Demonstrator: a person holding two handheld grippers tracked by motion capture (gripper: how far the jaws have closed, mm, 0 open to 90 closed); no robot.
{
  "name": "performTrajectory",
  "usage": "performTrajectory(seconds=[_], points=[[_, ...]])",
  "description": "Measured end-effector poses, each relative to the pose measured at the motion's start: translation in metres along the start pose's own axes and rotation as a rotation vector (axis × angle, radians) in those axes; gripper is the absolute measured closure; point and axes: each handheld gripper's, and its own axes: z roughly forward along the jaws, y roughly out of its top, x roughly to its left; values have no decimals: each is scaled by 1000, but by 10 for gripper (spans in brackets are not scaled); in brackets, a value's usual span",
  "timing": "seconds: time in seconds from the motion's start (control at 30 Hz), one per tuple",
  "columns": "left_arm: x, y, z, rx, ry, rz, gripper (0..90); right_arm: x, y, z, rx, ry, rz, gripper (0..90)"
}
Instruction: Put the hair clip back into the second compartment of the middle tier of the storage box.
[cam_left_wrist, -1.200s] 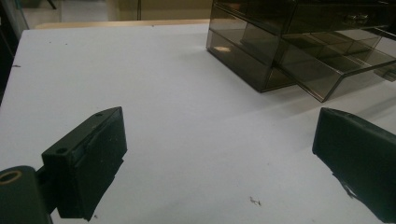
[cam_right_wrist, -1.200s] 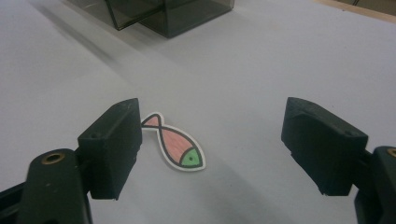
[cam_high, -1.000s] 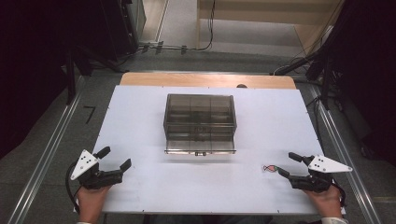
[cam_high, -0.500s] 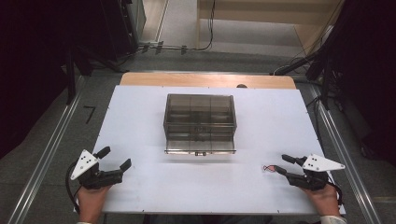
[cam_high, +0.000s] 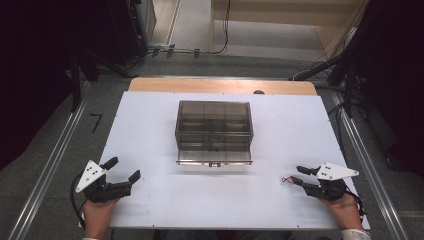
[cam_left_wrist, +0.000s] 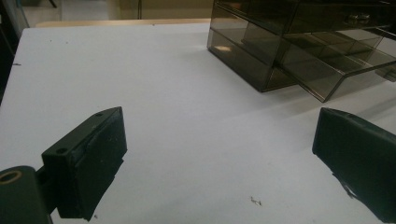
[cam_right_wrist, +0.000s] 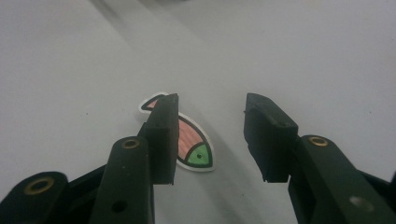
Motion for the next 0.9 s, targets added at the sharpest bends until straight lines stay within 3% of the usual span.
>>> performTrajectory(seconds=[0.53, 0.73, 0.9], points=[[0, 0, 0, 1, 1, -3, 33, 2, 2, 8, 57, 45, -28, 579], [0, 0, 0, 1, 2, -3, 33, 2, 2, 10, 70, 83, -27, 584], [0, 0, 0, 1, 2, -3, 33, 2, 1, 12, 86, 93, -41, 642]])
